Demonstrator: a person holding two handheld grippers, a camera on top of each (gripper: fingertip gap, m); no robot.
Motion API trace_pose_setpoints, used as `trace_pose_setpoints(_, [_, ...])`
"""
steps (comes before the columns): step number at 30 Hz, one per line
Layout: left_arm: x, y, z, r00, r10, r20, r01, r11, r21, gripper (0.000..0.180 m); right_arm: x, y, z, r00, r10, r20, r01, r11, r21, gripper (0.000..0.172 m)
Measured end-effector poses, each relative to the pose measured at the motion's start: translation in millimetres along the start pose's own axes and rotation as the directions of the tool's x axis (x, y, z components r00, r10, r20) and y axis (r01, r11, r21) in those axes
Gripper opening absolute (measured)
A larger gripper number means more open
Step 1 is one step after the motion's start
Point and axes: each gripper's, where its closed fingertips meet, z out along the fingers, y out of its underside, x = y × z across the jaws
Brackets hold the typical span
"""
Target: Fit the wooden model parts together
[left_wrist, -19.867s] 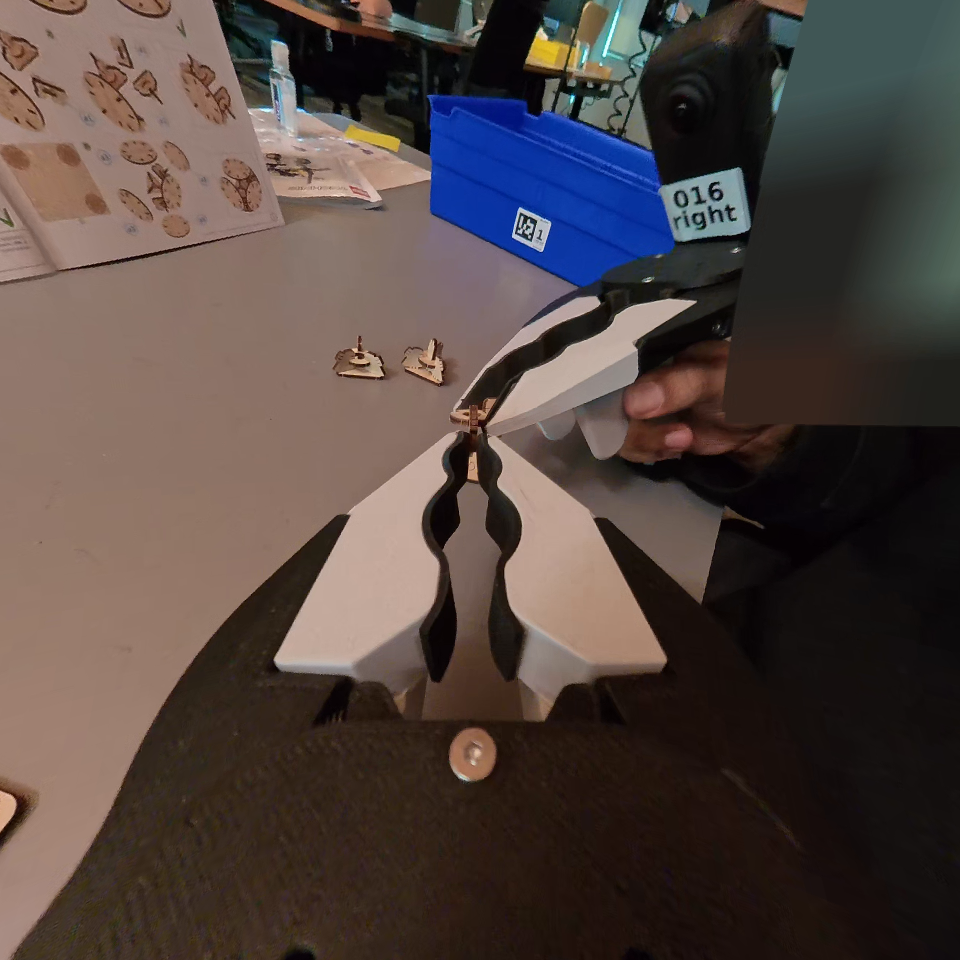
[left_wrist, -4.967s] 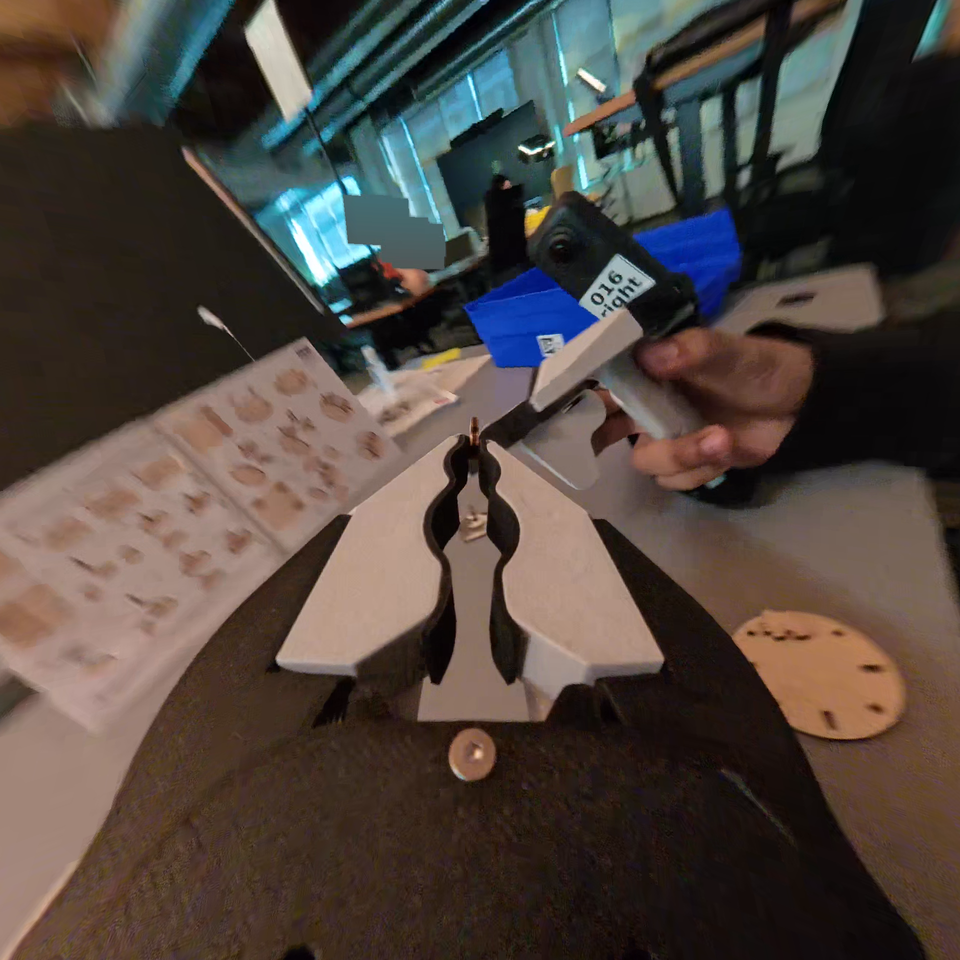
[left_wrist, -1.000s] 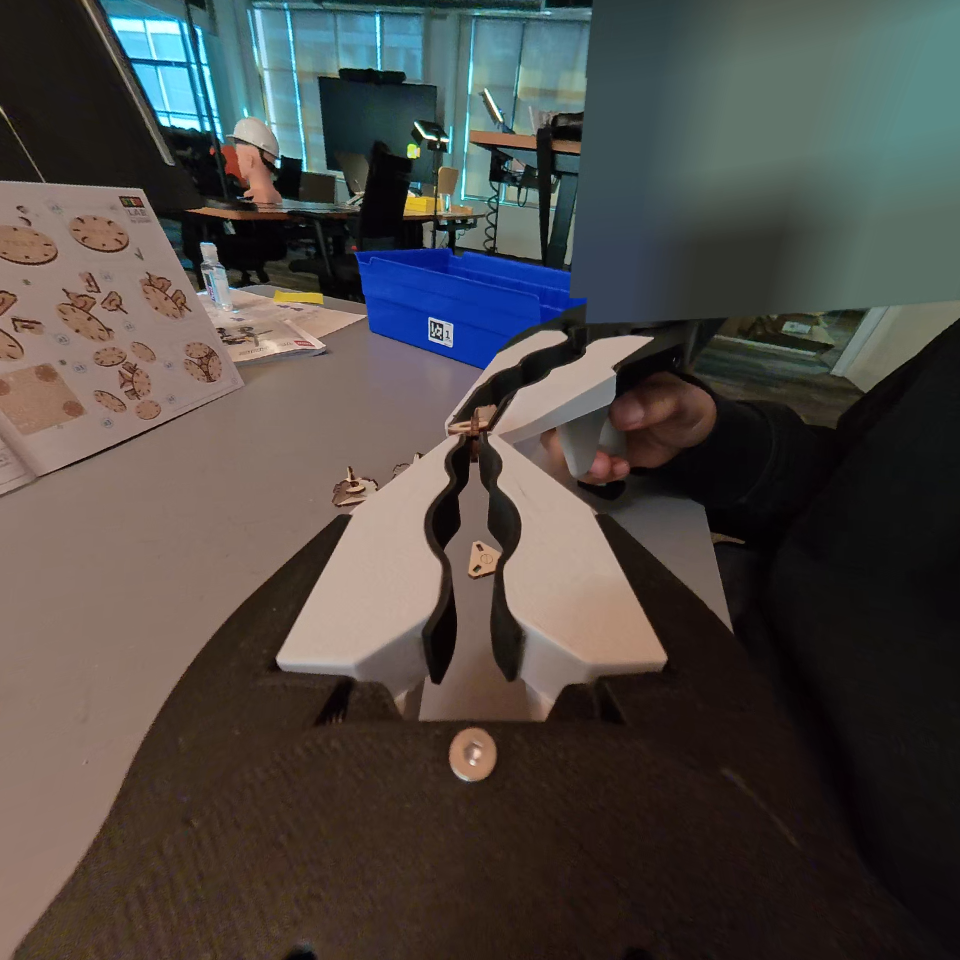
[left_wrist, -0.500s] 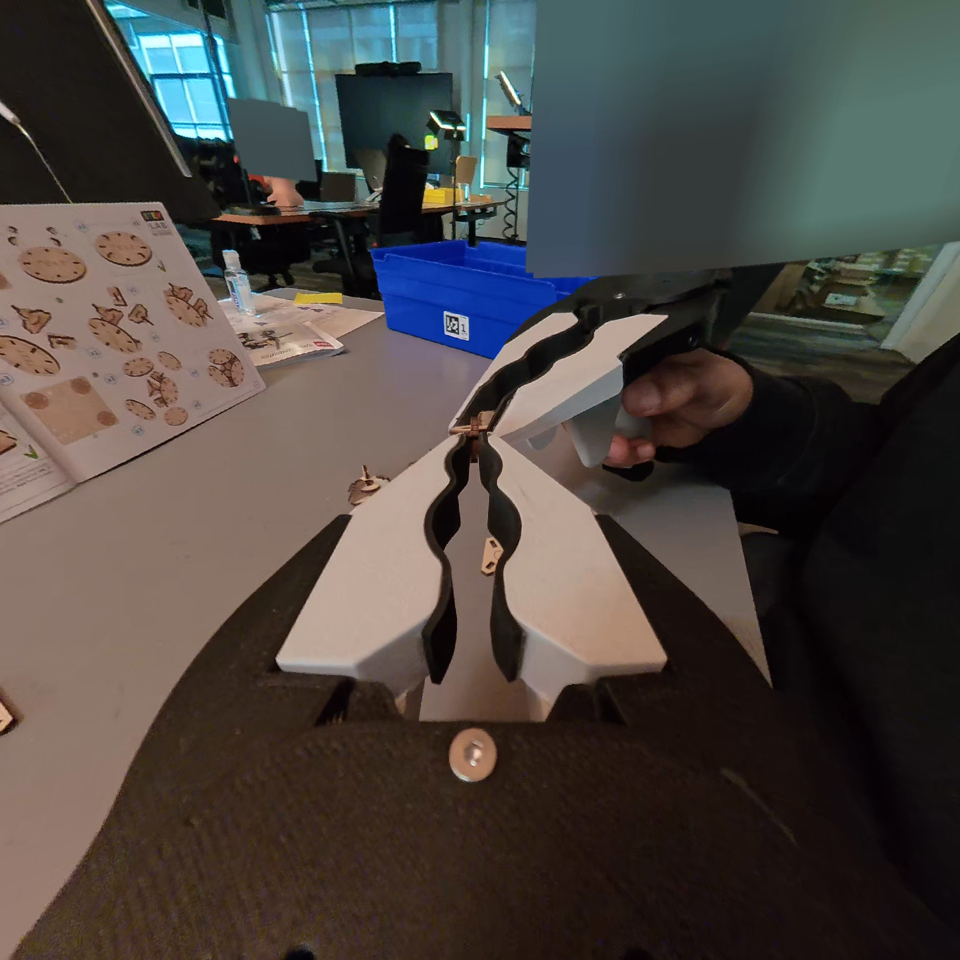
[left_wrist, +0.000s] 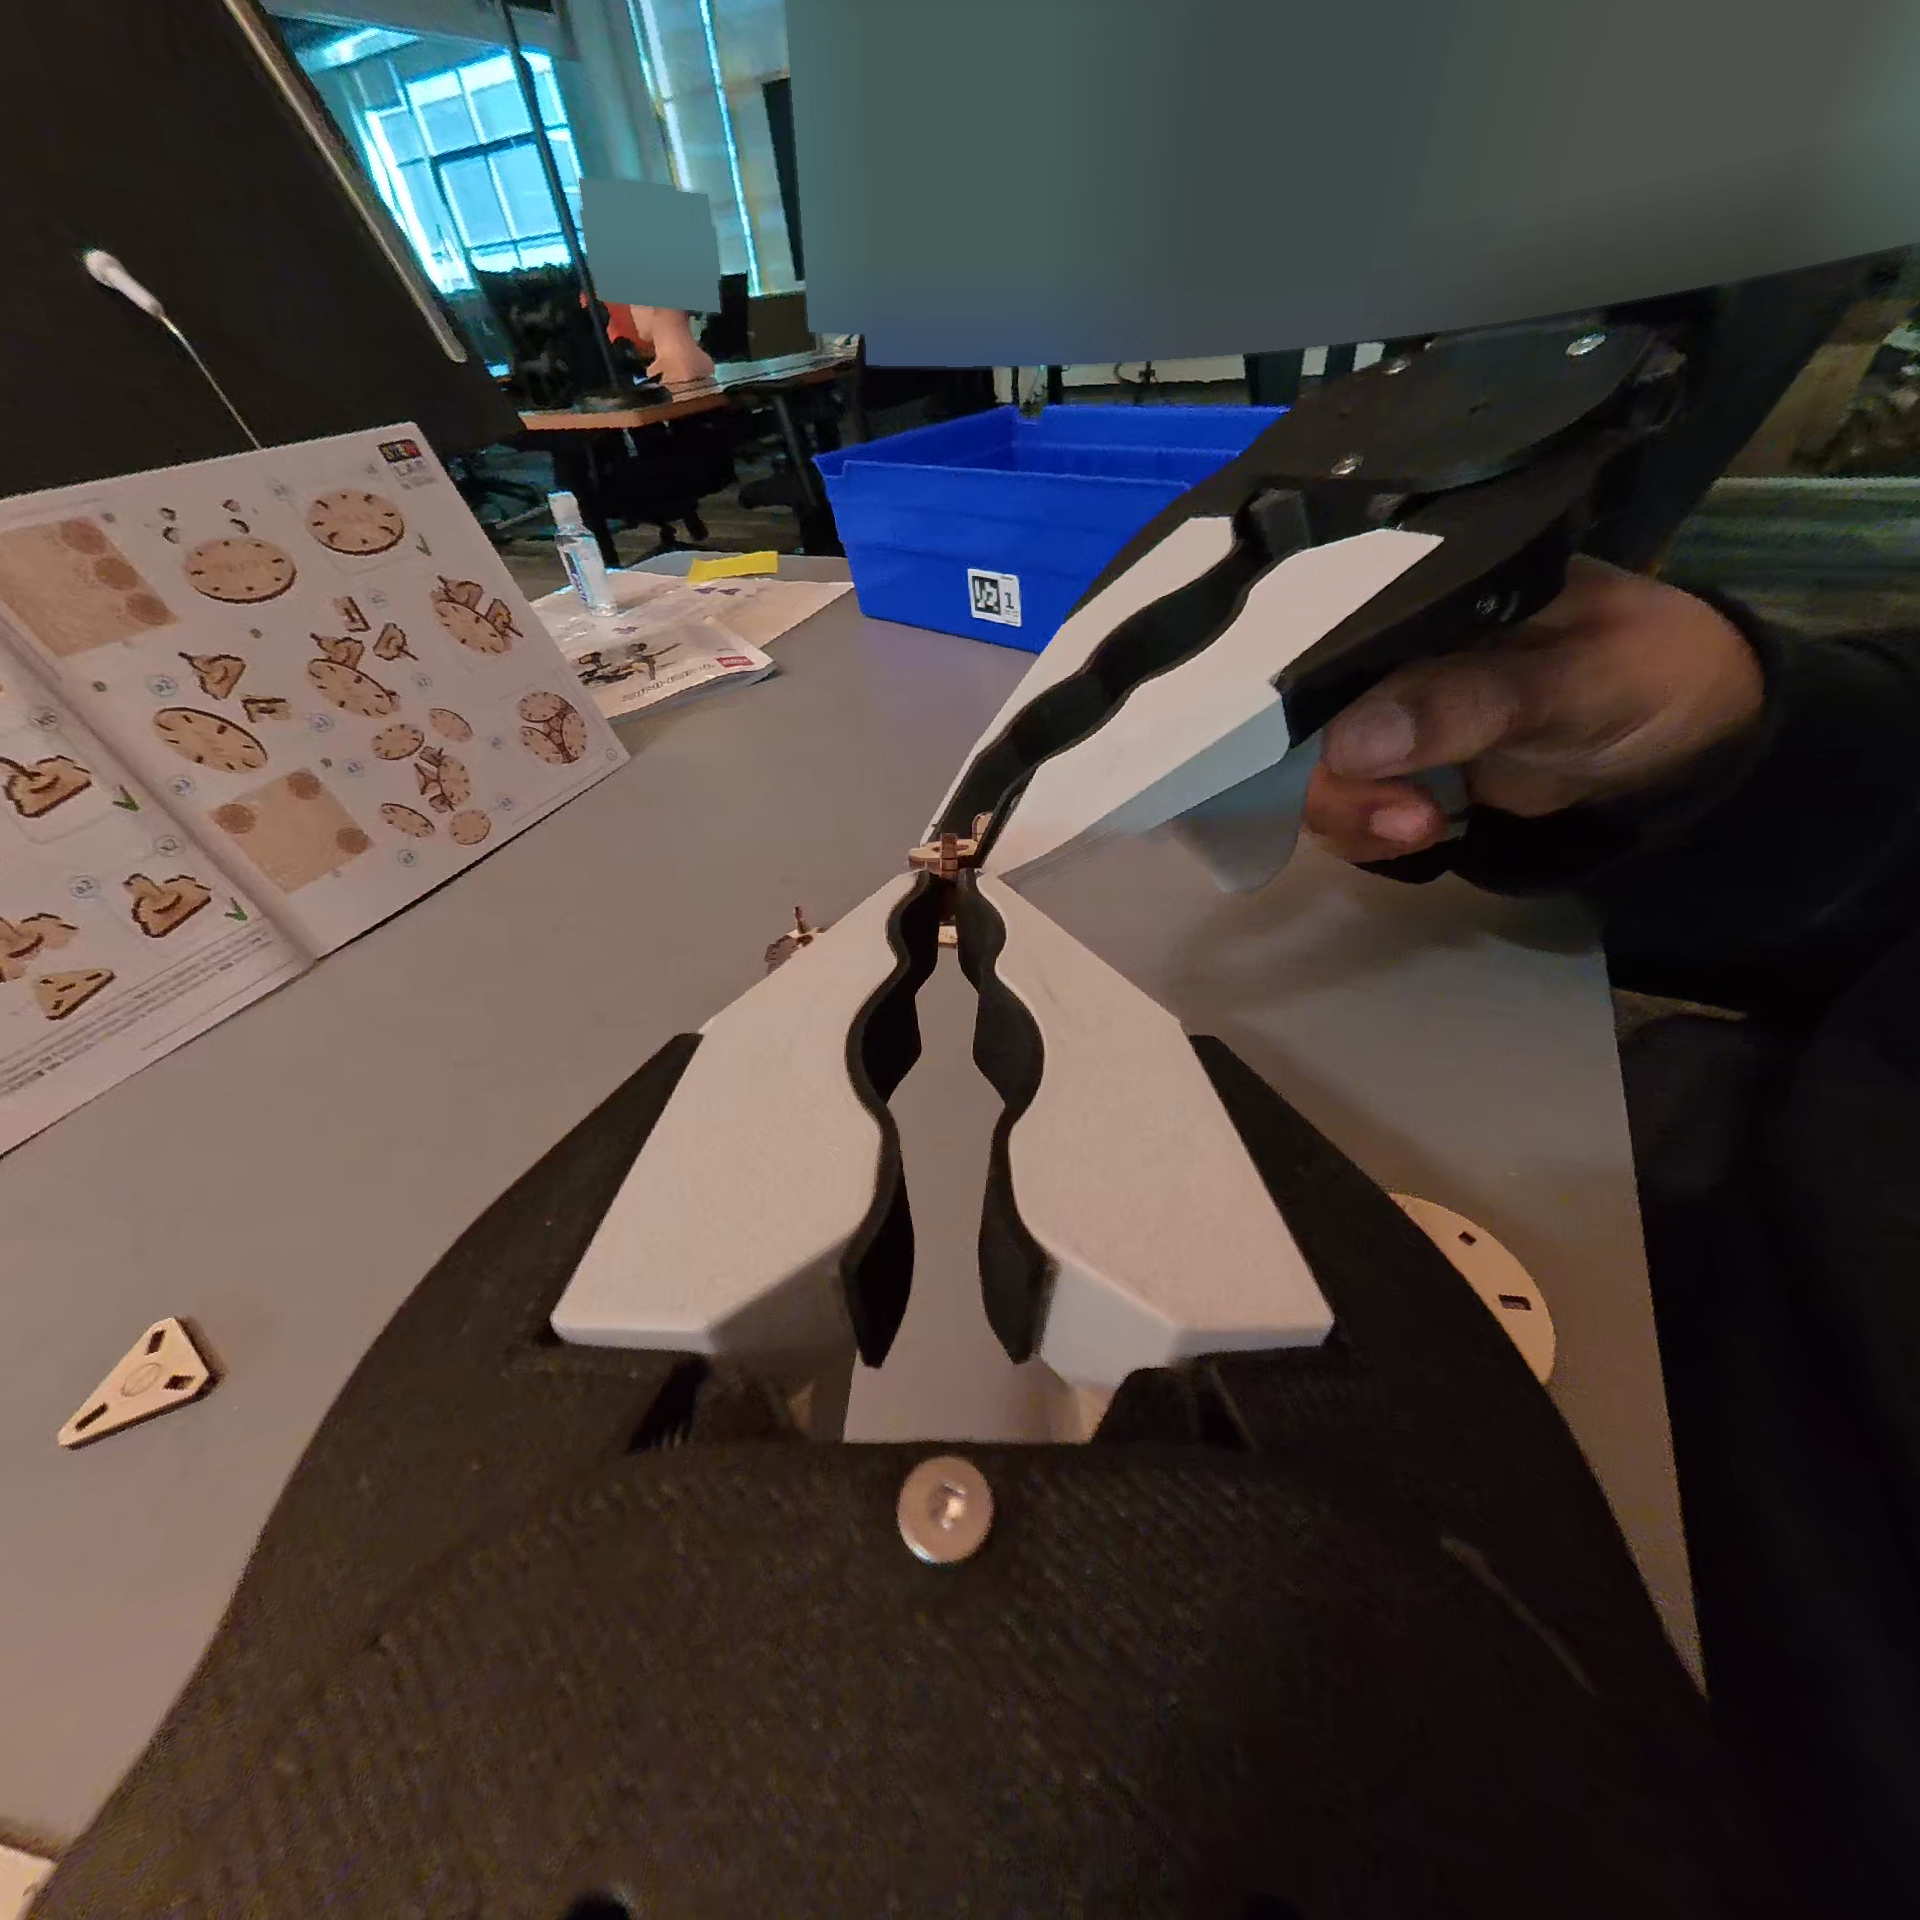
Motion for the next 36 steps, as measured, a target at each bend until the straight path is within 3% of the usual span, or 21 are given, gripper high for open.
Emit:
trace_pose_setpoints(9, [0.0,5.9,2.3,1.000,0.015,0.015,-0.014,0.999,-0.045,0.003,2.7,3.2,0.7,0.968,-0.225,-0.112,0.220,0.974,-0.060,0.014])
trace_pose_setpoints(17, [-2.3,1.5,3.0,0.988,0.113,0.102,-0.113,0.994,-0.006,0.011,6.6,-2.5,-0.6,0.948,-0.279,-0.150,0.278,0.960,-0.030,0.015])
trace_pose_setpoints(20, [-1.4,2.3,3.1,0.995,0.059,0.074,-0.059,0.998,-0.004,0.002,6.3,-2.2,-0.9,0.940,-0.304,-0.157,0.302,0.953,-0.038,0.015])
trace_pose_setpoints(27, [-0.4,4.7,3.2,1.000,-0.017,0.015,0.017,1.000,-0.013,0.002,6.1,1.1,-0.2,0.918,-0.364,-0.157,0.360,0.931,-0.056,0.015])
trace_pose_setpoints(32, [-1.0,11.8,5.2,0.996,-0.088,-0.017,0.087,0.994,-0.061,0.002,8.7,6.4,1.7,0.843,-0.496,-0.208,0.480,0.868,-0.127,0.015])
trace_pose_setpoints(36, [-2.0,15.8,5.8,0.997,-0.072,0.005,0.072,0.993,-0.093,0.001,10.1,10.5,4.3,0.791,-0.563,-0.239,0.533,0.826,-0.180,0.015])
